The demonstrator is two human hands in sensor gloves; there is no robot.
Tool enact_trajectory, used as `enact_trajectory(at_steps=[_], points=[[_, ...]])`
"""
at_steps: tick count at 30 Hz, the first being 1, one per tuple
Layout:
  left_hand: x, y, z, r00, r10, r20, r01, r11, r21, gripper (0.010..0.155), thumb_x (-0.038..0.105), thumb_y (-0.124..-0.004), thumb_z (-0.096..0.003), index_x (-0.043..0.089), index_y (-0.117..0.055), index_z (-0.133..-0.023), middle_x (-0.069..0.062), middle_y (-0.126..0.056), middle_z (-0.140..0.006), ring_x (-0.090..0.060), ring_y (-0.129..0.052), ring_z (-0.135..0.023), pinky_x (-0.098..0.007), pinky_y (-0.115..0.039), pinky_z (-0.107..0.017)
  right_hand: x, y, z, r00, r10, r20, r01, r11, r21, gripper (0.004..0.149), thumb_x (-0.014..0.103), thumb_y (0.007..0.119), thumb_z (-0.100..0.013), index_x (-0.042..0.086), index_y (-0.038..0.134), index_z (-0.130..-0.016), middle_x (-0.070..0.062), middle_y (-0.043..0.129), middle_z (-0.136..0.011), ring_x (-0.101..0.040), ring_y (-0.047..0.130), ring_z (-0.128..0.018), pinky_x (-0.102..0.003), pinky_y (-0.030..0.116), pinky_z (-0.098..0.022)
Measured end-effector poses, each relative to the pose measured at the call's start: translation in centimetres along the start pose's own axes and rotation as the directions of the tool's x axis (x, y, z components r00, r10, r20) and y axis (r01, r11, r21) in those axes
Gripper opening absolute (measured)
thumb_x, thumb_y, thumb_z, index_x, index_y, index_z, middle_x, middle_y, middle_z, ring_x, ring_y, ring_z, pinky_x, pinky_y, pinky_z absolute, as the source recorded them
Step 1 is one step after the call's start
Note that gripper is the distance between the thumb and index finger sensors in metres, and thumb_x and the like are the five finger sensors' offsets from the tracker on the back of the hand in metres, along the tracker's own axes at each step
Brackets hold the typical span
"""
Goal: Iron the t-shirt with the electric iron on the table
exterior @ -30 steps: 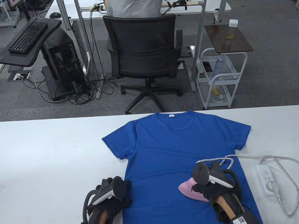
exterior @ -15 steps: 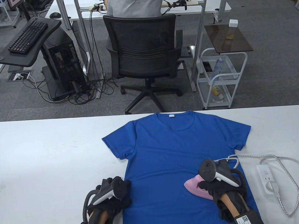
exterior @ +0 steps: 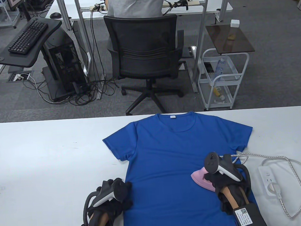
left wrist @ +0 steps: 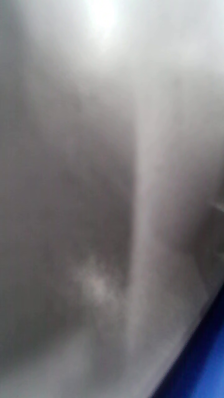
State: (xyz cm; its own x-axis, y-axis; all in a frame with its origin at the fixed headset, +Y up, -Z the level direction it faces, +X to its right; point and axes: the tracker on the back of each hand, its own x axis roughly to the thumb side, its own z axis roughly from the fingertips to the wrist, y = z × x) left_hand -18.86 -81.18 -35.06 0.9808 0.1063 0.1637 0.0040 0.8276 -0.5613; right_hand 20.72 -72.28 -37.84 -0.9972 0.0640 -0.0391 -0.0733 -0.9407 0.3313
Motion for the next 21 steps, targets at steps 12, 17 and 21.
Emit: enact_trajectory(at_steps=[12, 17, 21], points=[[-0.1, 0.0, 0.0, 1.000, 0.004, 0.003, -0.004, 1.000, 0.005, 0.076, 0.060, -0.056, -0.0448, 0.045, -0.016, -0.108, 0.002, -0.006, -0.115, -0.033, -0.008, -0.108, -0.064, -0.023, -0.074, -2.2, 1.0, 4.0, 0.991, 0.003, 0.134, -0.015, 0.996, 0.087, 0.069, 0.036, 0.069, -0.036, 0.019, 0.062, -0.103, -0.012, 0.080, -0.090, -0.043, 0.081, -0.079, -0.062, 0.061, -0.064], [-0.1, -0.1, 0.0, 1.000, 0.006, 0.004, -0.006, 1.000, 0.006, 0.076, 0.060, -0.056, -0.0446, 0.045, -0.016, -0.108, 0.002, -0.006, -0.115, -0.033, -0.008, -0.108, -0.064, -0.022, -0.074, -2.2, 0.8, 3.9, 0.993, 0.001, 0.116, -0.012, 0.996, 0.091, 0.069, 0.036, 0.070, -0.036, 0.021, 0.063, -0.103, -0.012, 0.081, -0.091, -0.043, 0.082, -0.080, -0.062, 0.061, -0.065], [-0.1, -0.1, 0.0, 1.000, 0.011, 0.008, -0.011, 1.000, 0.009, 0.076, 0.060, -0.056, -0.0447, 0.044, -0.016, -0.108, 0.002, -0.006, -0.115, -0.033, -0.008, -0.108, -0.064, -0.022, -0.074, -2.5, 0.4, 2.8, 0.998, 0.035, 0.043, -0.037, 0.998, 0.042, 0.070, 0.036, 0.069, -0.035, 0.022, 0.063, -0.103, -0.010, 0.081, -0.092, -0.043, 0.082, -0.082, -0.063, 0.061, -0.065]])
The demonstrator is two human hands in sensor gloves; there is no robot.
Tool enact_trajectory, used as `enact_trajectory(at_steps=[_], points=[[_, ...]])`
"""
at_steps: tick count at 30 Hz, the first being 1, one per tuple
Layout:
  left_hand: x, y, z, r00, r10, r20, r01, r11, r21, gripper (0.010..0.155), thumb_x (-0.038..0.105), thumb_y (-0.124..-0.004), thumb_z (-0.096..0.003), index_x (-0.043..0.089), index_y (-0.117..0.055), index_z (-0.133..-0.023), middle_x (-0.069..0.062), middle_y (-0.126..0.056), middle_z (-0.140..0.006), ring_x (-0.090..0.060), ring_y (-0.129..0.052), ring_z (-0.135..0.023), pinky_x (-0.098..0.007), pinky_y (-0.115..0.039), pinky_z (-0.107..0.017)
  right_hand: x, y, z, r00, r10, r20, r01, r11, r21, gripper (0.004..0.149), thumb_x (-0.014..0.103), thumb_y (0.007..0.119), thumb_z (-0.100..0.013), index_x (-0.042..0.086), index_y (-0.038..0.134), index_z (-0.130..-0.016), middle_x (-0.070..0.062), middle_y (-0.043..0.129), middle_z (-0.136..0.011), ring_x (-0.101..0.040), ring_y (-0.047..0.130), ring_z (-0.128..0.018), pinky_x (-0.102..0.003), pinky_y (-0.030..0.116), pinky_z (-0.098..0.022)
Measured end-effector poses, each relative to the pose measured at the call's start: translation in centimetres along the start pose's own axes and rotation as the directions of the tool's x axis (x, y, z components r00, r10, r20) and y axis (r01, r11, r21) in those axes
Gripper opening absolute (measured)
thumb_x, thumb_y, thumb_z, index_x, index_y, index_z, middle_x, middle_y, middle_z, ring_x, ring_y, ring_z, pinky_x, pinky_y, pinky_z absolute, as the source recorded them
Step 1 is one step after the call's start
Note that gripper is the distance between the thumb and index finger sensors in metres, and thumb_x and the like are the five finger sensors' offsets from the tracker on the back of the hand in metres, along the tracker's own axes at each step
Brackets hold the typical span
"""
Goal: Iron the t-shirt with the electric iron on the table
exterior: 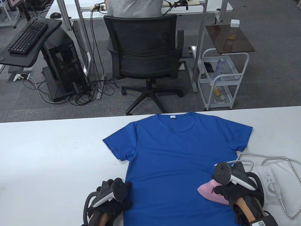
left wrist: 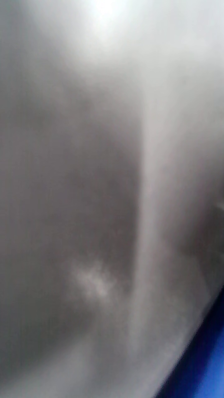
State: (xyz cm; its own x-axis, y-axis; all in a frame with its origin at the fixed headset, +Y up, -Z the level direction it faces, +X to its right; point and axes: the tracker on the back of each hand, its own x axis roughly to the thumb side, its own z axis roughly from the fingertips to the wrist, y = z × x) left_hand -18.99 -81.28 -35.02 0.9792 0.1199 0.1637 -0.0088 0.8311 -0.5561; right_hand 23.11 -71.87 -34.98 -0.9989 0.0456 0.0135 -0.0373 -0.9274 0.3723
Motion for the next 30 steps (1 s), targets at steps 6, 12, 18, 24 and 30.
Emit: enact_trajectory(at_steps=[6, 12, 18, 24, 30], points=[[0.0, 0.0, 0.0, 1.000, 0.003, 0.001, -0.003, 1.000, 0.000, 0.076, 0.059, -0.056, -0.0448, 0.044, -0.017, -0.108, 0.002, -0.006, -0.115, -0.033, -0.008, -0.108, -0.064, -0.022, -0.074, -0.8, -0.8, -2.4, 0.987, 0.014, -0.158, -0.026, 0.997, -0.074, 0.070, 0.035, 0.068, -0.035, 0.023, 0.062, -0.103, -0.011, 0.079, -0.096, -0.044, 0.080, -0.087, -0.065, 0.059, -0.066], [0.0, 0.0, 0.0, 1.000, 0.005, 0.001, -0.005, 1.000, 0.001, 0.076, 0.059, -0.056, -0.0447, 0.044, -0.017, -0.108, 0.002, -0.006, -0.115, -0.033, -0.008, -0.108, -0.064, -0.021, -0.074, -1.2, -1.1, -3.2, 0.982, 0.014, -0.189, -0.031, 0.996, -0.088, 0.070, 0.035, 0.068, -0.035, 0.023, 0.062, -0.103, -0.011, 0.078, -0.098, -0.044, 0.079, -0.087, -0.065, 0.059, -0.066], [0.0, 0.0, 0.0, 1.000, 0.002, 0.000, -0.002, 1.000, -0.001, 0.076, 0.060, -0.056, -0.0446, 0.045, -0.016, -0.108, 0.002, -0.006, -0.115, -0.033, -0.008, -0.108, -0.064, -0.022, -0.074, -1.7, -1.0, -2.7, 0.989, 0.043, -0.144, -0.053, 0.997, -0.064, 0.069, 0.036, 0.068, -0.035, 0.024, 0.062, -0.103, -0.010, 0.078, -0.097, -0.043, 0.079, -0.087, -0.064, 0.059, -0.066], [-0.1, 0.0, 0.0, 1.000, 0.005, 0.001, -0.005, 1.000, -0.001, 0.076, 0.059, -0.056, -0.0447, 0.045, -0.016, -0.108, 0.002, -0.005, -0.115, -0.033, -0.008, -0.108, -0.064, -0.021, -0.074, -3.2, -0.4, -0.6, 0.992, 0.043, -0.115, -0.047, 0.998, -0.031, 0.069, 0.035, 0.069, -0.035, 0.024, 0.062, -0.103, -0.010, 0.077, -0.098, -0.044, 0.077, -0.089, -0.065, 0.057, -0.067], [0.0, 0.0, 0.0, 1.000, 0.001, 0.001, -0.001, 1.000, -0.004, 0.076, 0.059, -0.056, -0.0447, 0.044, -0.016, -0.108, 0.002, -0.005, -0.115, -0.033, -0.008, -0.108, -0.064, -0.021, -0.074, -3.7, 0.1, 0.5, 0.994, 0.067, -0.090, -0.072, 0.996, -0.048, 0.069, 0.036, 0.068, -0.035, 0.024, 0.062, -0.103, -0.010, 0.078, -0.097, -0.043, 0.079, -0.088, -0.064, 0.059, -0.066]])
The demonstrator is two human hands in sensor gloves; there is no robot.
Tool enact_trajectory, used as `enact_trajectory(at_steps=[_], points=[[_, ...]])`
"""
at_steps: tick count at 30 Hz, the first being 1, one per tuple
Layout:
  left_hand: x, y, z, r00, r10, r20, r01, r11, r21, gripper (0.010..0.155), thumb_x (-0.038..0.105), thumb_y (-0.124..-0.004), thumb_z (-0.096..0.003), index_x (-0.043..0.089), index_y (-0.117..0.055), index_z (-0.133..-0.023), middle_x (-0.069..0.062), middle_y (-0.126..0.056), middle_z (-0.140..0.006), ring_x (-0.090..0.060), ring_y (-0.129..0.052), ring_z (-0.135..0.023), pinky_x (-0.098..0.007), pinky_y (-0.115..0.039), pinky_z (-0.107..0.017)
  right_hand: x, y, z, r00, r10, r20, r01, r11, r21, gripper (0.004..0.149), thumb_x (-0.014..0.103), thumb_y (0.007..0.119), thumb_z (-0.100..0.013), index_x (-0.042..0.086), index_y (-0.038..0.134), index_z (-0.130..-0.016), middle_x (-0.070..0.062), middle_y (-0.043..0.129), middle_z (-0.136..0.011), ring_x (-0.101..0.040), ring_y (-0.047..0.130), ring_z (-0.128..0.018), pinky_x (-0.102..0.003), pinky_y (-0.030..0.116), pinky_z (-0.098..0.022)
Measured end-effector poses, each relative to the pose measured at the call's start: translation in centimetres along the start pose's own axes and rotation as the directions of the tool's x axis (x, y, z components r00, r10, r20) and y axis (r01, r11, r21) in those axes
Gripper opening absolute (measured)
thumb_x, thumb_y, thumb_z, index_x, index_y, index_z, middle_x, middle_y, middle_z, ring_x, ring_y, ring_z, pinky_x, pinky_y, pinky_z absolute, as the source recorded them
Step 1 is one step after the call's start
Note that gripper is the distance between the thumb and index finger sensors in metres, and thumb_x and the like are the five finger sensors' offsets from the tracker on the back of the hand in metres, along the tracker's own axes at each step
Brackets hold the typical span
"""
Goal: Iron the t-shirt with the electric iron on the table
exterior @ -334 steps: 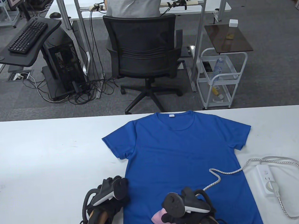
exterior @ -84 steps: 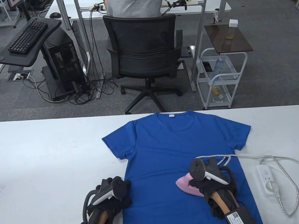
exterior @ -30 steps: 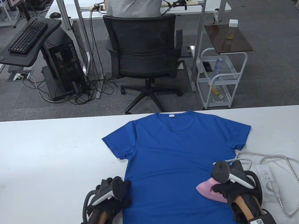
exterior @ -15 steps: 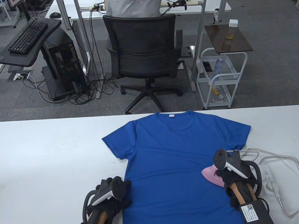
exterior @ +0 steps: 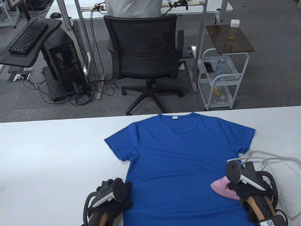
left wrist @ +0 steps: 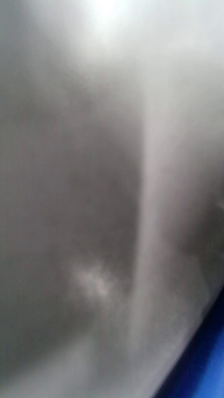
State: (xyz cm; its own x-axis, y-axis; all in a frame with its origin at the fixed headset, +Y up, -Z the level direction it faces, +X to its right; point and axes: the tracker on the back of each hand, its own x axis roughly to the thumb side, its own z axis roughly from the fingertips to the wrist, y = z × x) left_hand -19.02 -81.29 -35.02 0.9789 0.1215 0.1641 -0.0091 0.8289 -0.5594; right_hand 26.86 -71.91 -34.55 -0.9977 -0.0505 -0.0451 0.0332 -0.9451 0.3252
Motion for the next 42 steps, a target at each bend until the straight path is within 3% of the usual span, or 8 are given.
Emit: enact_trajectory(at_steps=[10, 19, 28, 35, 39, 42], points=[[0.0, 0.0, 0.0, 1.000, 0.009, 0.003, -0.009, 1.000, 0.002, 0.076, 0.059, -0.056, -0.0448, 0.044, -0.016, -0.108, 0.001, -0.005, -0.115, -0.034, -0.007, -0.108, -0.065, -0.021, -0.074, 0.6, -0.4, -2.2, 0.992, 0.021, -0.122, -0.027, 0.998, -0.050, 0.071, 0.038, 0.066, -0.036, 0.017, 0.059, -0.105, -0.012, 0.080, -0.094, -0.043, 0.084, -0.081, -0.062, 0.065, -0.061], [-0.1, 0.0, 0.0, 1.000, 0.006, 0.015, -0.006, 1.000, -0.009, 0.076, 0.060, -0.057, -0.0448, 0.045, -0.016, -0.108, 0.001, -0.004, -0.115, -0.034, -0.006, -0.108, -0.065, -0.020, -0.074, 1.4, -1.9, -7.1, 0.945, 0.035, -0.325, -0.058, 0.997, -0.060, 0.072, 0.039, 0.064, -0.039, 0.010, 0.059, -0.105, -0.016, 0.082, -0.091, -0.043, 0.090, -0.074, -0.059, 0.071, -0.056], [-0.1, -0.1, 0.1, 1.000, 0.002, 0.028, -0.002, 1.000, -0.019, 0.076, 0.062, -0.056, -0.0445, 0.046, -0.015, -0.107, 0.000, -0.002, -0.115, -0.035, -0.004, -0.107, -0.065, -0.019, -0.073, 2.0, -3.0, -11.1, 0.900, 0.007, -0.436, -0.052, 0.995, -0.089, 0.071, 0.039, 0.063, -0.040, 0.008, 0.059, -0.105, -0.016, 0.083, -0.089, -0.043, 0.091, -0.071, -0.059, 0.072, -0.054], [-0.2, -0.2, 0.1, 1.000, 0.000, 0.029, 0.000, 1.000, -0.024, 0.076, 0.062, -0.056, -0.0446, 0.046, -0.015, -0.107, 0.000, -0.002, -0.115, -0.035, -0.004, -0.107, -0.065, -0.019, -0.073, 2.4, -3.3, -10.9, 0.923, -0.017, -0.385, -0.028, 0.993, -0.111, 0.070, 0.040, 0.065, -0.041, 0.013, 0.060, -0.105, -0.015, 0.082, -0.092, -0.043, 0.089, -0.075, -0.059, 0.071, -0.057], [-0.2, -0.2, 0.1, 1.000, 0.006, 0.030, -0.005, 1.000, -0.020, 0.076, 0.062, -0.056, -0.0447, 0.046, -0.015, -0.107, 0.000, -0.002, -0.115, -0.035, -0.004, -0.107, -0.065, -0.018, -0.073, 3.5, -3.2, -9.9, 0.957, 0.025, -0.288, -0.057, 0.993, -0.102, 0.070, 0.040, 0.066, -0.041, 0.016, 0.059, -0.106, -0.014, 0.082, -0.094, -0.043, 0.088, -0.078, -0.060, 0.070, -0.058], [-0.1, -0.2, 0.1, 1.000, 0.002, 0.028, -0.002, 1.000, -0.025, 0.076, 0.062, -0.056, -0.0447, 0.046, -0.014, -0.107, 0.001, -0.001, -0.115, -0.035, -0.003, -0.107, -0.065, -0.018, -0.073, 4.5, -3.1, -8.8, 0.989, 0.058, -0.139, -0.062, 0.998, -0.027, 0.070, 0.037, 0.067, -0.041, 0.017, 0.053, -0.107, -0.012, 0.076, -0.099, -0.044, 0.083, -0.084, -0.061, 0.065, -0.062]])
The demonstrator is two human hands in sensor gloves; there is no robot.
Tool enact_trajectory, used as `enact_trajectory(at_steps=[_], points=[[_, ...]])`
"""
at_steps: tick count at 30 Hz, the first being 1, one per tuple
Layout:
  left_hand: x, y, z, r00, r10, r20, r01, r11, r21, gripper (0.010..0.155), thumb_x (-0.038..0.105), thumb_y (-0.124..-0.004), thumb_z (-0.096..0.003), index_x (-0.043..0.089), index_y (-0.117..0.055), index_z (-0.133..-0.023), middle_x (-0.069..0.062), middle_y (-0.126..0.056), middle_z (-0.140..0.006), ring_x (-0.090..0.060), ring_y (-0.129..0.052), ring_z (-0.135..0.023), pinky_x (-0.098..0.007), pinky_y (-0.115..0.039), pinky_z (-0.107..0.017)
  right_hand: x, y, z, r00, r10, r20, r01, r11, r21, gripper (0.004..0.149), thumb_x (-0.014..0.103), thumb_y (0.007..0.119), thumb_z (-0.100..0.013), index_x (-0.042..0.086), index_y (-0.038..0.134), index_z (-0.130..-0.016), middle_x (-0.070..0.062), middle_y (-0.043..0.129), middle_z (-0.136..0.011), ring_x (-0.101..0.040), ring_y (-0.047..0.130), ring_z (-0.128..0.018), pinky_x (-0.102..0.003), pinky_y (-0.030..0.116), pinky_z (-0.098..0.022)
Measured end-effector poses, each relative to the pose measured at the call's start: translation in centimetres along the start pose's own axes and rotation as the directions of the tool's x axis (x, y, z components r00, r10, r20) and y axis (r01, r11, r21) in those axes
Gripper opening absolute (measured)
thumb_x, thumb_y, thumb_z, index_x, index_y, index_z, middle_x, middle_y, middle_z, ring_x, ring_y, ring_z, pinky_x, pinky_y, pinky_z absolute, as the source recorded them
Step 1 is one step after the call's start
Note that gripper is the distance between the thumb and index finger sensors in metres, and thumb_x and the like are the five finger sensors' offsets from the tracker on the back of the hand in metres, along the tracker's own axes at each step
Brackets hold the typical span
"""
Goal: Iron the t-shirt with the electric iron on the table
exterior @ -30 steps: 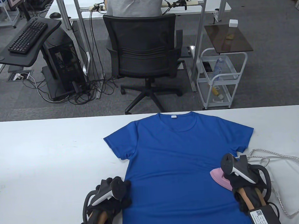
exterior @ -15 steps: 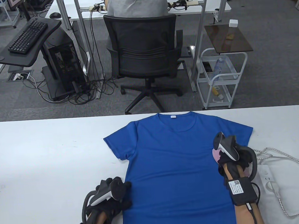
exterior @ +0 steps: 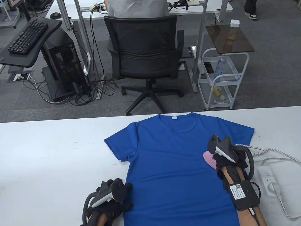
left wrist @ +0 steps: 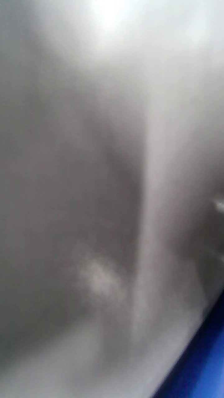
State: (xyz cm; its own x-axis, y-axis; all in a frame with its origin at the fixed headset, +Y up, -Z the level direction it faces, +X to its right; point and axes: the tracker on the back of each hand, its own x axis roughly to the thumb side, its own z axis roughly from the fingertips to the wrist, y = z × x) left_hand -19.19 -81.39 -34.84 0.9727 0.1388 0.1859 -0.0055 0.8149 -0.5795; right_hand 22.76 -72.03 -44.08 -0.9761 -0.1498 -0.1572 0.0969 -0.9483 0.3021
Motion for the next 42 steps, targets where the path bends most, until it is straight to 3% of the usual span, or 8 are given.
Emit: enact_trajectory(at_steps=[3, 7, 12, 22, 27, 32, 42], points=[[0.0, 0.0, 0.0, 1.000, 0.002, 0.000, -0.002, 1.000, 0.000, 0.076, 0.062, -0.056, -0.0448, 0.046, -0.015, -0.107, 0.001, -0.001, -0.115, -0.035, -0.003, -0.107, -0.065, -0.018, -0.073, 0.7, 0.0, 1.4, 0.991, 0.015, 0.131, -0.023, 0.998, 0.058, 0.070, 0.033, 0.069, -0.042, 0.018, 0.050, -0.108, -0.011, 0.072, -0.101, -0.044, 0.079, -0.087, -0.063, 0.063, -0.064], [0.0, 0.0, 0.0, 1.000, 0.000, -0.002, 0.000, 1.000, -0.001, 0.076, 0.061, -0.056, -0.0448, 0.046, -0.015, -0.107, 0.000, -0.001, -0.115, -0.035, -0.004, -0.107, -0.065, -0.018, -0.073, 1.1, 0.2, 2.6, 0.982, 0.031, 0.188, -0.042, 0.998, 0.052, 0.071, 0.031, 0.069, -0.041, 0.019, 0.050, -0.108, -0.011, 0.072, -0.101, -0.044, 0.079, -0.087, -0.063, 0.062, -0.064], [0.0, 0.0, 0.0, 1.000, 0.007, 0.000, -0.007, 1.000, -0.003, 0.076, 0.061, -0.056, -0.0449, 0.046, -0.014, -0.107, 0.000, -0.001, -0.115, -0.035, -0.003, -0.107, -0.065, -0.018, -0.073, 1.1, 0.3, 2.3, 0.985, 0.034, 0.168, -0.036, 0.999, 0.010, 0.071, 0.033, 0.068, -0.039, 0.021, 0.052, -0.107, -0.010, 0.075, -0.099, -0.041, 0.082, -0.085, -0.060, 0.065, -0.063], [0.0, 0.0, 0.0, 1.000, 0.004, -0.001, -0.004, 1.000, -0.002, 0.076, 0.061, -0.056, -0.0449, 0.046, -0.015, -0.107, 0.000, -0.001, -0.115, -0.035, -0.003, -0.107, -0.065, -0.018, -0.073, 3.4, -0.5, -1.0, 0.999, -0.031, -0.037, 0.027, 0.994, -0.110, 0.071, 0.035, 0.067, -0.039, 0.021, 0.055, -0.107, -0.010, 0.079, -0.097, -0.041, 0.087, -0.080, -0.058, 0.068, -0.060], [0.0, 0.0, 0.0, 1.000, 0.006, 0.002, -0.006, 1.000, -0.004, 0.076, 0.061, -0.056, -0.0451, 0.045, -0.014, -0.107, 0.000, -0.001, -0.115, -0.035, -0.003, -0.107, -0.065, -0.018, -0.073, 3.9, -0.3, -1.0, 0.998, -0.018, -0.055, 0.010, 0.990, -0.139, 0.070, 0.035, 0.066, -0.040, 0.021, 0.054, -0.107, -0.011, 0.079, -0.098, -0.041, 0.086, -0.081, -0.059, 0.068, -0.061], [0.1, 0.0, 0.0, 1.000, 0.006, 0.001, -0.006, 1.000, -0.003, 0.076, 0.061, -0.056, -0.0450, 0.046, -0.014, -0.107, 0.000, -0.001, -0.115, -0.035, -0.003, -0.107, -0.065, -0.018, -0.073, 4.1, 0.2, -0.2, 1.000, -0.011, -0.020, 0.007, 0.985, -0.171, 0.069, 0.035, 0.065, -0.042, 0.020, 0.051, -0.108, -0.013, 0.075, -0.100, -0.043, 0.083, -0.083, -0.061, 0.065, -0.062], [0.1, 0.0, 0.1, 1.000, 0.006, -0.001, -0.006, 1.000, -0.005, 0.076, 0.061, -0.056, -0.0450, 0.046, -0.014, -0.107, 0.000, -0.001, -0.115, -0.035, -0.003, -0.107, -0.065, -0.018, -0.073, 4.6, 0.5, 4.0, 0.979, -0.008, 0.205, 0.022, 0.998, -0.062, 0.068, 0.032, 0.063, -0.044, 0.021, 0.047, -0.109, -0.014, 0.071, -0.103, -0.045, 0.079, -0.087, -0.063, 0.062, -0.064]])
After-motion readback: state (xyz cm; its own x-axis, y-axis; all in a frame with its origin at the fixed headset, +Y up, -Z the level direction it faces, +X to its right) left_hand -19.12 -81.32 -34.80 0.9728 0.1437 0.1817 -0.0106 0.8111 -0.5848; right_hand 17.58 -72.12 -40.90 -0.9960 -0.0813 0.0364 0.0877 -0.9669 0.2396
